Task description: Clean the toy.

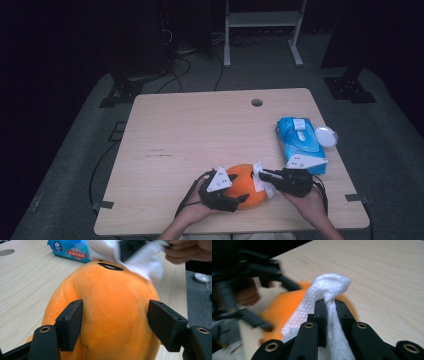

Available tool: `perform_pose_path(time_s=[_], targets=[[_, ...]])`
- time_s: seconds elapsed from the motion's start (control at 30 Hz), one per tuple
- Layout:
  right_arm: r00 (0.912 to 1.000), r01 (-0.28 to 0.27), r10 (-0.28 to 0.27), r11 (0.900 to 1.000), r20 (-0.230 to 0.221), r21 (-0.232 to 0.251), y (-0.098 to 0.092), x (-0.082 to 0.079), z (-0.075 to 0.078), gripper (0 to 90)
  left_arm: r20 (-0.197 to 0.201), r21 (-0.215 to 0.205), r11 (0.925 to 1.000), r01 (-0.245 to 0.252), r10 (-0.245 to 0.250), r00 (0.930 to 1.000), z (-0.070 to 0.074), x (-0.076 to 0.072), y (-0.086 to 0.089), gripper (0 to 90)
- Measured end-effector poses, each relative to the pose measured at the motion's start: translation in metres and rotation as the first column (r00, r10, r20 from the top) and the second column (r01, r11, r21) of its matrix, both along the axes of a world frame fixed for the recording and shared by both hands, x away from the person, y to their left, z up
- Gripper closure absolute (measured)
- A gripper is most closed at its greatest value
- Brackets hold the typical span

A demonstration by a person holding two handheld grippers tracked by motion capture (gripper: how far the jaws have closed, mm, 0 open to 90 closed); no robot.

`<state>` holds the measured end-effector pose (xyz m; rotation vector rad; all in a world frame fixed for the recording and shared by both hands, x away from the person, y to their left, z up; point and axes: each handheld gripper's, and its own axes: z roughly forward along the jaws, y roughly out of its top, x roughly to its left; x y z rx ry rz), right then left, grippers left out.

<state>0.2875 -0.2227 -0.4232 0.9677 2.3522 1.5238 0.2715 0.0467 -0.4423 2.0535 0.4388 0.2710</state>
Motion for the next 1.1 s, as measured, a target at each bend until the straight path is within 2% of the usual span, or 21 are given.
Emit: perform_pose_path(time_s=[0.07, 0.13, 0.27, 0.33, 0.4, 0.5, 0.57, 0.67, 0.73, 0.8, 0.9, 0.93, 1.03, 1.07, 1.1], targets=[[0.9989, 0.047, -0.047, 0.999, 0.01, -0.015, -0.004, 0.003, 0.001, 80.3, 0.006, 0.015, 0.9998, 0.014, -0.014, 0.9999, 0.0, -0.002, -0.001, 30.2], [0.9989, 0.046, -0.046, 0.999, 0.005, -0.013, -0.003, 0.002, 0.002, 80.5, 0.012, 0.019, 0.9997, 0.016, -0.016, 0.9998, 0.0, -0.002, -0.002, 30.2], [0.9989, -0.03, 0.03, 1.0, 0.036, 0.0, 0.019, -0.006, 0.008, 80.5, 0.012, 0.012, 0.9997, 0.021, -0.021, 0.9997, -0.002, -0.004, -0.003, 30.2], [0.9968, -0.066, 0.066, 0.998, 0.045, -0.01, 0.033, -0.004, 0.01, 80.5, 0.02, 0.018, 0.9996, 0.021, -0.022, 0.9996, -0.002, -0.005, -0.004, 30.2], [0.9962, -0.07, 0.071, 0.997, 0.049, -0.031, 0.043, 0.003, 0.01, 80.6, 0.017, 0.019, 0.9996, 0.02, -0.02, 0.9996, -0.002, -0.004, -0.002, 30.2], [0.9992, -0.021, 0.022, 0.999, 0.033, -0.049, 0.038, 0.015, 0.007, 80.5, 0.017, 0.009, 0.9997, 0.023, -0.023, 0.9996, -0.003, -0.004, 0.0, 30.6], [0.9998, 0.019, -0.019, 0.999, 0.007, -0.049, 0.027, 0.02, 0.005, 80.6, 0.026, 0.015, 0.9994, 0.031, -0.031, 0.9992, -0.003, -0.005, 0.0, 30.6], [0.9985, 0.052, -0.053, 0.997, -0.016, -0.061, 0.01, 0.015, 0.003, 80.9, 0.026, 0.016, 0.9992, 0.036, -0.037, 0.999, -0.003, -0.005, -0.001, 30.6], [0.9989, 0.046, -0.047, 0.996, -0.008, -0.07, 0.001, 0.002, 0.003, 81.2, 0.029, 0.011, 0.9993, 0.037, -0.037, 0.9989, -0.003, -0.005, -0.003, 30.7], [0.9996, 0.025, -0.026, 0.999, -0.012, -0.048, -0.003, -0.011, 0.004, 81.2, 0.032, 0.014, 0.9994, 0.03, -0.031, 0.999, -0.003, -0.005, -0.005, 30.6], [0.9997, -0.024, 0.024, 0.999, -0.003, -0.045, 0.004, -0.023, 0.008, 81.2, 0.041, 0.034, 0.9987, 0.039, -0.04, 0.9984, -0.002, -0.007, -0.009, 31.1], [0.9992, -0.038, 0.038, 0.999, -0.01, -0.035, 0.008, -0.022, 0.009, 81.2, 0.047, 0.044, 0.998, 0.045, -0.047, 0.9977, -0.001, -0.008, -0.01, 31.5], [0.9985, -0.055, 0.055, 0.997, -0.003, -0.046, 0.018, -0.017, 0.01, 81.2, 0.069, 0.072, 0.9956, 0.059, -0.064, 0.9956, -0.001, -0.011, -0.014, 31.9], [0.998, -0.062, 0.062, 0.997, -0.014, -0.041, 0.031, -0.004, 0.013, 81.2, 0.07, 0.071, 0.9957, 0.06, -0.064, 0.9954, -0.001, -0.012, -0.014, 31.8], [0.9979, -0.064, 0.064, 0.997, -0.016, -0.044, 0.035, 0.001, 0.013, 81.2, 0.07, 0.067, 0.9959, 0.061, -0.066, 0.9953, -0.001, -0.012, -0.013, 31.8]])
